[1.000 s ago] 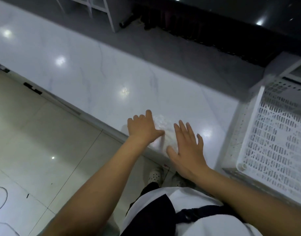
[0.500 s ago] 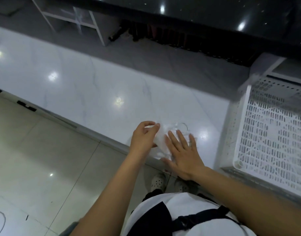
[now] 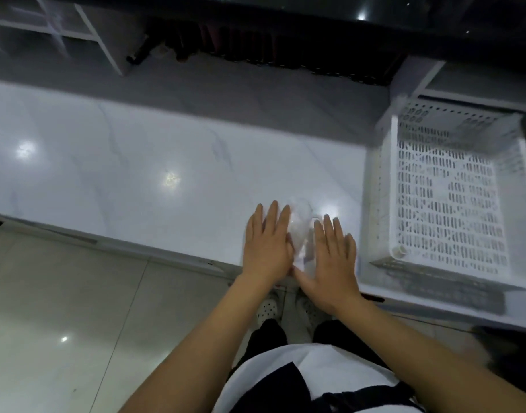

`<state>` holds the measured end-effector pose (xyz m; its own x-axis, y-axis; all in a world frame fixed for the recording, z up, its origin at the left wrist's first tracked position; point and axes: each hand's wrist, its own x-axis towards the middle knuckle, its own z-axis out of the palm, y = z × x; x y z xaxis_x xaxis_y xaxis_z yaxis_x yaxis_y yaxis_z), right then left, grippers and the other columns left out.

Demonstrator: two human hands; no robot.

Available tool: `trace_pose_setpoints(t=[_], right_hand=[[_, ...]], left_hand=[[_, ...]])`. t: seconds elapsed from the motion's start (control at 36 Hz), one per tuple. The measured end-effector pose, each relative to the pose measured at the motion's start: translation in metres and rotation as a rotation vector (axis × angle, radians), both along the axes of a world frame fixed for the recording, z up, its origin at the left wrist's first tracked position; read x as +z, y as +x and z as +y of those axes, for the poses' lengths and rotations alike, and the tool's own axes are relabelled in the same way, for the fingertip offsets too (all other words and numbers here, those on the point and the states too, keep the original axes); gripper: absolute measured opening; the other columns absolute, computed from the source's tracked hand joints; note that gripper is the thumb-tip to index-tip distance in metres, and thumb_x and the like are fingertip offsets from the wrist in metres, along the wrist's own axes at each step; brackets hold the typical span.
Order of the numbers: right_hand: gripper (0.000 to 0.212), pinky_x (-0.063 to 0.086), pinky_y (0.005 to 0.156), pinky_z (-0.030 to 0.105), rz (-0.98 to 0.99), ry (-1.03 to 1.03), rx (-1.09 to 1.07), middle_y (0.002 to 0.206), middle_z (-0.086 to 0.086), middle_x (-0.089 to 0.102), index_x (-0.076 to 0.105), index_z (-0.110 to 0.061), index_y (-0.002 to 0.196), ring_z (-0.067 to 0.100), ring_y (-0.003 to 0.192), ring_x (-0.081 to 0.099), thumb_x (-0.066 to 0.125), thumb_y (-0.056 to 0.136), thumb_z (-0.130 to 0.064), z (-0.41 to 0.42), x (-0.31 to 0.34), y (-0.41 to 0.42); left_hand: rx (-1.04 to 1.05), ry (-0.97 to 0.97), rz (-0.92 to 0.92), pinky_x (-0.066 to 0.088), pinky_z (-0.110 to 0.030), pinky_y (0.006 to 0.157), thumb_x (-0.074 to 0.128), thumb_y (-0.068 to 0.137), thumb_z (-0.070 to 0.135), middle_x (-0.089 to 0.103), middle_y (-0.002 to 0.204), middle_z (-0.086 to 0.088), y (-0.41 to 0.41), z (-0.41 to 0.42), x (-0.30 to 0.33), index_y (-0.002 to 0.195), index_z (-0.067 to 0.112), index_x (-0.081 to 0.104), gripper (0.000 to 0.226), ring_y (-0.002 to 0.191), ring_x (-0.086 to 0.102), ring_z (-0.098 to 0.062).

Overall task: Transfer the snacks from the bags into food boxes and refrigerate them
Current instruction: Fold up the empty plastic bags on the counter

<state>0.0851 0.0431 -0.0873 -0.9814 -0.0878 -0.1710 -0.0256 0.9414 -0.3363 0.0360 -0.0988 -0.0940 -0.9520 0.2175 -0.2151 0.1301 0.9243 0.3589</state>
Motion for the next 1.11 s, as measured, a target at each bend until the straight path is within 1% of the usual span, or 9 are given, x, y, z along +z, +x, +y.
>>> trace_pose_setpoints(t=[0.17, 0.31, 0.44, 0.58, 0.67, 0.78, 0.92, 1.0, 1.11], right_hand=[[0.09, 0.003, 0.122, 0.058, 0.188, -0.027, 0.121, 0.169, 0.01, 0.007, 0.017, -0.013, 0.16, 0.03, 0.155, 0.001, 0.055, 0.085, -0.047, 0.0, 0.003, 0.022], [0.092, -0.009, 0.122, 0.053, -0.045, 0.174, 0.064, 0.167, 0.001, -0.014, -0.006, -0.017, 0.16, 0.024, 0.154, -0.016, 0.042, 0.089, -0.052, 0.005, -0.014, 0.033], [0.089, -0.008, 0.122, 0.053, -0.044, 0.176, 0.057, 0.168, 0.001, -0.012, -0.007, -0.015, 0.16, 0.023, 0.154, -0.016, 0.032, 0.091, -0.056, 0.006, -0.018, 0.037], [0.088, -0.015, 0.12, 0.051, -0.079, 0.172, 0.076, 0.164, -0.002, -0.026, -0.022, -0.019, 0.156, 0.02, 0.15, -0.029, 0.024, 0.096, -0.062, 0.008, -0.017, 0.039], [0.078, 0.003, 0.122, 0.056, -0.002, 0.078, 0.027, 0.168, 0.001, 0.013, 0.021, -0.015, 0.16, 0.024, 0.155, 0.001, 0.054, 0.096, -0.047, 0.008, -0.011, 0.053], [0.046, 0.031, 0.108, 0.066, 0.162, -0.07, -0.102, 0.132, 0.002, 0.067, 0.073, -0.014, 0.12, 0.037, 0.134, 0.051, 0.082, 0.075, -0.015, 0.017, -0.003, 0.078], [0.035, 0.037, 0.101, 0.062, 0.274, -0.257, -0.155, 0.119, 0.002, 0.073, 0.079, -0.013, 0.102, 0.042, 0.127, 0.053, 0.051, 0.083, -0.023, 0.038, 0.014, 0.127], [0.025, 0.035, 0.106, 0.055, 0.145, -0.387, -0.278, 0.123, 0.004, 0.07, 0.078, -0.012, 0.109, 0.038, 0.131, 0.049, 0.064, 0.09, -0.017, 0.063, 0.026, 0.168], [0.031, 0.038, 0.106, 0.028, -0.099, -0.507, -0.287, 0.131, 0.002, 0.064, 0.072, -0.011, 0.123, 0.018, 0.125, 0.052, 0.07, 0.093, -0.019, 0.111, 0.036, 0.237]], left_hand=[[-0.172, -0.134, 0.026, -0.013, -0.052, 0.122, 0.012, 0.105, 0.045, -0.018, 0.167, 0.003, 0.004, 0.0, -0.007, 0.159, 0.029, -0.011, 0.061, 0.152, -0.023, -0.025], [-0.277, -0.103, 0.028, -0.009, -0.049, 0.124, 0.021, 0.106, 0.043, -0.017, 0.168, -0.001, -0.001, -0.009, -0.002, 0.16, 0.027, -0.008, 0.063, 0.154, -0.017, -0.027], [0.052, 0.454, -0.066, 0.022, -0.041, 0.121, 0.059, 0.096, 0.03, 0.017, 0.165, -0.009, 0.012, -0.01, 0.024, 0.159, 0.022, 0.016, 0.077, 0.149, 0.02, -0.026], [0.399, 0.813, -0.344, 0.058, -0.044, 0.089, 0.066, 0.082, 0.014, 0.048, 0.137, -0.003, 0.03, -0.007, 0.054, 0.136, 0.046, 0.04, 0.068, 0.113, 0.059, -0.019], [0.367, 0.857, -0.44, 0.061, -0.045, 0.083, 0.058, 0.08, 0.005, 0.061, 0.125, -0.001, 0.043, -0.012, 0.058, 0.115, 0.047, 0.056, 0.055, 0.104, 0.066, -0.02], [0.23, 0.885, -0.485, 0.06, -0.032, 0.074, 0.05, 0.083, -0.011, 0.071, 0.111, 0.003, 0.075, -0.018, 0.056, 0.11, 0.031, 0.069, 0.054, 0.09, 0.074, -0.009], [0.034, 0.787, -0.232, 0.051, -0.019, 0.091, 0.06, 0.085, -0.006, 0.06, 0.126, 0.008, 0.127, -0.011, 0.063, 0.121, 0.031, 0.065, 0.052, 0.113, 0.061, -0.007], [-0.219, 0.638, 0.008, 0.029, -0.015, 0.11, 0.067, 0.084, 0.017, 0.049, 0.142, 0.008, 0.159, 0.0, 0.079, 0.115, 0.03, 0.066, 0.034, 0.137, 0.037, -0.003], [-0.613, 0.404, -0.049, 0.006, -0.026, 0.119, 0.066, 0.088, 0.026, 0.028, 0.161, 0.011, 0.203, 0.022, 0.089, 0.114, 0.041, 0.068, 0.03, 0.153, 0.005, -0.007]])
